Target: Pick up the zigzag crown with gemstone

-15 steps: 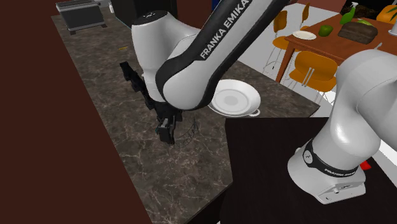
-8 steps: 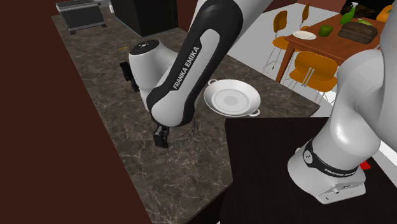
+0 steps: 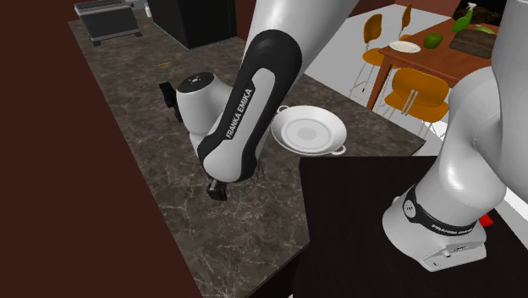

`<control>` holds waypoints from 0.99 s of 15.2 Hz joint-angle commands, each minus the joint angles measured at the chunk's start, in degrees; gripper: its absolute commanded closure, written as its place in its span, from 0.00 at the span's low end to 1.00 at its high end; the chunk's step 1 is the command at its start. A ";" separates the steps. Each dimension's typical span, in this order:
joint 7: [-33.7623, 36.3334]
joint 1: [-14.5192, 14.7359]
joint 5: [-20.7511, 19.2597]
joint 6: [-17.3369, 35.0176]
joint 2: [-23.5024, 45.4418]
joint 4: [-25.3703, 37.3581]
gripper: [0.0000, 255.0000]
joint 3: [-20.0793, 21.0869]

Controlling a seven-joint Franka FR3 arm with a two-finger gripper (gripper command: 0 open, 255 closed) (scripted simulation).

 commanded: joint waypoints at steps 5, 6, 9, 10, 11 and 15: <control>-0.03 -0.03 0.04 0.15 0.18 0.05 1.00 0.03; -0.03 -0.03 0.04 0.15 0.18 0.05 1.00 0.03; 0.02 0.02 0.03 0.17 0.08 -0.07 1.00 0.03; 0.14 0.14 -0.16 -0.48 -0.73 -0.22 1.00 -0.13; 0.26 0.25 -0.36 -1.14 -1.53 -0.37 1.00 -0.28; 0.78 0.67 -1.16 -3.86 -4.66 -0.76 1.00 -0.86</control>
